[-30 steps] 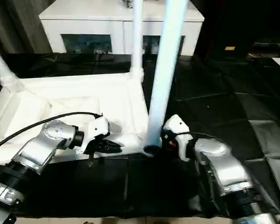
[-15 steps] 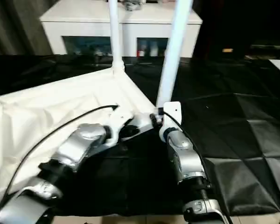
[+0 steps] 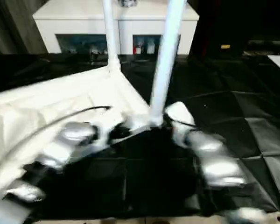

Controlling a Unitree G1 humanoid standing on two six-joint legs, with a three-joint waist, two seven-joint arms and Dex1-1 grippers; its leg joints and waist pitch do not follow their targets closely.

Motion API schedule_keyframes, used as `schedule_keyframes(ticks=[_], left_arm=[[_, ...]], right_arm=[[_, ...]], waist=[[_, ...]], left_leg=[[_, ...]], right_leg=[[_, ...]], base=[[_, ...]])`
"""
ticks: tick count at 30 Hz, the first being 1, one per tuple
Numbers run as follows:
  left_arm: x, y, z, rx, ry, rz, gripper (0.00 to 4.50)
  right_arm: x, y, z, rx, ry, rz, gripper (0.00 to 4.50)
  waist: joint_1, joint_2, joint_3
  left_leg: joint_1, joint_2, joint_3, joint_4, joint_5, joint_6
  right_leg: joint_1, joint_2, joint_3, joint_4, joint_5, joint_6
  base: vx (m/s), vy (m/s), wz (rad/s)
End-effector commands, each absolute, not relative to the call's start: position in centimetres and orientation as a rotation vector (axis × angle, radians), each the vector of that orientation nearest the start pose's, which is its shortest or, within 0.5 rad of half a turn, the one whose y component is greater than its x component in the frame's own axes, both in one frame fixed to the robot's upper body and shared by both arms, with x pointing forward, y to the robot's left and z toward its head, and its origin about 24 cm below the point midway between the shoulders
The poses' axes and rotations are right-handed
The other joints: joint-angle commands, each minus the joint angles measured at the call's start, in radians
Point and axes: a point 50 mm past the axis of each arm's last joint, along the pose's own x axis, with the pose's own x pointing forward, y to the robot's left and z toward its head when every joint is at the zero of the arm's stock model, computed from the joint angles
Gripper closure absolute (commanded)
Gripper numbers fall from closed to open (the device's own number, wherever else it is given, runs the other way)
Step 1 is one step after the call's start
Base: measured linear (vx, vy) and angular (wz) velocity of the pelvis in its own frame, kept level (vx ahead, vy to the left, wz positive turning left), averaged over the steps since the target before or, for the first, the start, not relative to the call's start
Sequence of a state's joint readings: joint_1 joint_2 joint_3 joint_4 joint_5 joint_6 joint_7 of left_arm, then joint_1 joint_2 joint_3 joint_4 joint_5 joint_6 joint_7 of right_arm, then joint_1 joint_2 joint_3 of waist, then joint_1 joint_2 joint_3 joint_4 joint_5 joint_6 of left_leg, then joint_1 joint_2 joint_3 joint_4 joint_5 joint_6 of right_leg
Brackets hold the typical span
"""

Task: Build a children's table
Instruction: Rotate leg to tighten

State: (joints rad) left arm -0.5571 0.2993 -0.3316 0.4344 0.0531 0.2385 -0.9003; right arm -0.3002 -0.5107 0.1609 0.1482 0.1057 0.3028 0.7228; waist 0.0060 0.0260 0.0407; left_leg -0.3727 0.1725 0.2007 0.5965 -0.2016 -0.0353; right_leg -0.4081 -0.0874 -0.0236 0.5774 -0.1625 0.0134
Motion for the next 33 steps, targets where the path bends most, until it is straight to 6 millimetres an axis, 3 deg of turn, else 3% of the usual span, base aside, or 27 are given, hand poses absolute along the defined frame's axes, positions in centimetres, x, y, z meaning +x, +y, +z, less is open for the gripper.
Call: schedule_keyframes(ticks=[1,8,14,18,23,29,33], left_arm=[[30.9,10.5,5.0,0.449,0.424,-1.227,4.5],[29.2,11.3,5.9,0.398,0.511,-1.445,4.5],[29.5,11.3,5.8,0.414,0.496,-1.423,4.5],[29.4,11.4,5.9,0.414,0.505,-1.428,4.5],[29.4,11.4,6.0,0.416,0.507,-1.427,4.5],[29.5,11.6,6.0,0.419,0.505,-1.415,4.5],[29.5,11.7,5.9,0.421,0.51,-1.416,4.5]], right_arm=[[28.3,-18.1,6.7,-0.362,0.343,0.915,0.68],[27.7,-18.8,7.1,-0.365,0.378,1.037,0.68],[28.0,-17.7,6.7,-0.319,0.37,1.066,0.68],[28.2,-17.5,6.5,-0.287,0.361,1.066,0.68],[28.4,-17.1,6.4,-0.228,0.345,1.069,1.15],[28.3,-17.2,6.1,-0.234,0.365,1.081,1.68],[28.3,-17.4,5.9,-0.24,0.375,1.081,1.88]], waist=[[0.008,-0.007,-0.056],[0.01,-0.002,-0.053],[0.014,-0.006,-0.055],[0.022,-0.003,-0.058],[0.026,-0.004,-0.061],[0.026,-0.005,-0.06],[0.027,-0.004,-0.061]], left_leg=[[0.011,0.052,-0.023,-0.075,-0.225,0.091],[0.025,0.056,-0.021,-0.079,-0.269,0.051],[0.016,0.053,-0.023,-0.078,-0.243,0.045],[0.022,0.054,-0.02,-0.075,-0.218,0.05],[0.02,0.052,-0.019,-0.072,-0.181,0.062],[0.021,0.053,-0.02,-0.073,-0.2,0.054],[0.02,0.052,-0.019,-0.071,-0.182,0.059]], right_leg=[[0.05,-0.049,0.025,-0.055,-0.158,-0.267],[0.037,-0.046,0.025,-0.056,-0.201,-0.286],[0.046,-0.048,0.024,-0.051,-0.184,-0.276],[0.042,-0.048,0.025,-0.049,-0.16,-0.281],[0.047,-0.046,0.023,-0.042,-0.099,-0.294],[0.047,-0.047,0.022,-0.045,-0.141,-0.285],[0.047,-0.046,0.022,-0.042,-0.117,-0.289]], base=[[0.0,0.0,0.0],[0.0,0.0,0.0],[0.0,0.0,0.0],[0.0,0.0,0.0],[0.0,0.0,0.0],[0.0,0.0,0.0],[0.0,0.0,0.0]])
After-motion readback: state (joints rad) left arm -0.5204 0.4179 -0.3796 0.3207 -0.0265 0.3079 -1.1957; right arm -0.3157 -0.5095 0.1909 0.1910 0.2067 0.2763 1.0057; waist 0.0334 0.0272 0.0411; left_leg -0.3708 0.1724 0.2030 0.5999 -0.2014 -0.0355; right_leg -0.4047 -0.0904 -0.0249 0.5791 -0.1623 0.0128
